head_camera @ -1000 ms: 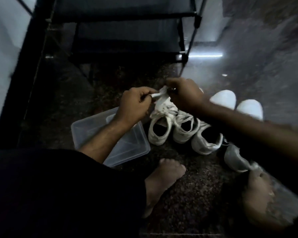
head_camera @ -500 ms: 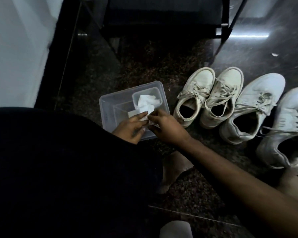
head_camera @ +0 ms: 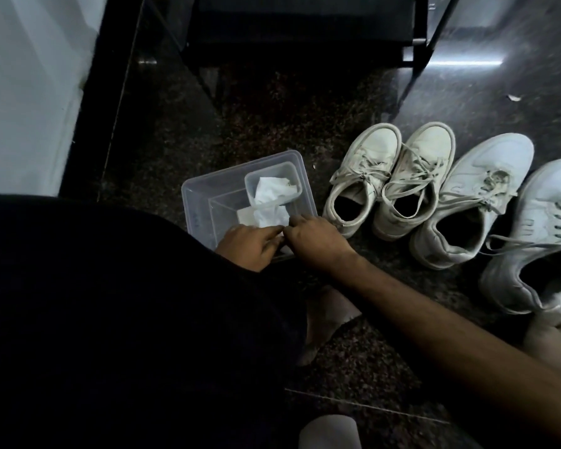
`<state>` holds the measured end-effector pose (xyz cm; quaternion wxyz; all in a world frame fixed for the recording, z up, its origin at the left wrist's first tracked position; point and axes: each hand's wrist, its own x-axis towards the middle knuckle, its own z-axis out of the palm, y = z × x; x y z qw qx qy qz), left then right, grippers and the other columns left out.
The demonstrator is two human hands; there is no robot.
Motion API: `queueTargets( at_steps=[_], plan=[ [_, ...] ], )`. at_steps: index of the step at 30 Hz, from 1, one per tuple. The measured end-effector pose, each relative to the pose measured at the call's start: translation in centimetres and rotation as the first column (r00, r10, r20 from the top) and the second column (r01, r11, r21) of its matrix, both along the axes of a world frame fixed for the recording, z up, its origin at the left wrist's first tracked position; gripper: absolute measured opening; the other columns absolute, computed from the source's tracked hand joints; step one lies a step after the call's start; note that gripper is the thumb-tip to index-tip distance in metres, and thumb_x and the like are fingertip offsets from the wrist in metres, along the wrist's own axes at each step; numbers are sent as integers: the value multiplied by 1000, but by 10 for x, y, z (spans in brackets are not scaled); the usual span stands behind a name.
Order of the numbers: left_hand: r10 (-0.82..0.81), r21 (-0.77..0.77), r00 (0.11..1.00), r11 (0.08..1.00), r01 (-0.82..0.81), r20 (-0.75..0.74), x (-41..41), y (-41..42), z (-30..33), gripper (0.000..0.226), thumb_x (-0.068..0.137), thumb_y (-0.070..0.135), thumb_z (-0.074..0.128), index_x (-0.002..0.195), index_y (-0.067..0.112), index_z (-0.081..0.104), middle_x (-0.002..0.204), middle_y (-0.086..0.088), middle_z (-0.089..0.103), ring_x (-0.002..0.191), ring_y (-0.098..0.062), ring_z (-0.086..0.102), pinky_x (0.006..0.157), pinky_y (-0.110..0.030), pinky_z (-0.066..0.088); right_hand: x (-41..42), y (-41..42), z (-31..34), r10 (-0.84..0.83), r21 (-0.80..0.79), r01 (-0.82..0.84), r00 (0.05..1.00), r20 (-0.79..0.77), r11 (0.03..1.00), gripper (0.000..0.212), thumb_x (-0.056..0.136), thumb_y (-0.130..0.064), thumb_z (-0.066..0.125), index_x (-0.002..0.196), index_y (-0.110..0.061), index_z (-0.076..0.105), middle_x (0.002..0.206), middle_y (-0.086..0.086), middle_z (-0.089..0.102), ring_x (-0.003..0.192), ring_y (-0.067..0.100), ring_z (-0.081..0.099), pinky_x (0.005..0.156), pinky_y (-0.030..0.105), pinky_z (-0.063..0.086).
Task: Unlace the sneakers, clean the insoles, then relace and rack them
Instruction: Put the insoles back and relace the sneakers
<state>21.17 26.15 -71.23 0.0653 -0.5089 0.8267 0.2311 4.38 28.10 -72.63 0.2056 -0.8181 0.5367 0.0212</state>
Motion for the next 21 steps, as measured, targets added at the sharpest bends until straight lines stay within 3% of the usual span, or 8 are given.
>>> queueTargets(
  at_steps=[3,6,11,14,17,21],
  plan=[
    [34,-140,999,990,-31,21,-2,-2,5,51,97,55,35,118,29,74,93,-12,76,87,-35,68,72,-39,48,-5,-2,3,-49,-66,53,998,49,996,16,85,-14,60,97,-8,67,101,13,61,93,35,60,70,41,46],
    [56,-199,996,978,-68,-67,-13,-4,16,59,93,55,29,103,22,76,87,-8,75,80,-33,68,66,-40,50,-10,-3,7,-139,-118,153,983,124,981,12,73,-9,68,85,-8,65,87,12,61,78,34,59,61,37,44],
    [25,-225,971,971,-80,-237,-40,-13,29,34,97,32,45,111,17,72,103,-4,74,97,-26,66,78,-42,53,-24,-1,28,-258,-230,313,936,240,922,6,79,-6,62,85,-7,63,85,12,59,77,32,56,65,41,47],
    [-64,-210,929,978,-15,-364,-60,-18,30,34,99,29,46,120,13,69,112,-4,72,106,-23,61,90,-36,48,-48,4,40,-327,-280,376,922,207,884,9,82,-12,60,89,-8,63,88,11,59,80,33,56,65,42,47],
    [-189,-249,900,964,94,-393,-87,-24,28,33,99,23,52,127,11,65,122,-5,69,110,-22,59,94,-31,43,-76,13,47,-411,-268,437,899,148,859,22,86,-23,53,102,-13,64,99,9,58,92,32,54,76,45,47],
    [-297,-291,874,938,191,-385,-128,-23,24,30,95,18,58,123,8,65,119,-8,68,108,-27,59,93,-39,47,-107,31,50,-509,-271,511,857,84,816,25,84,-22,53,105,-14,63,101,10,57,93,33,53,76,44,47]
  ],
)
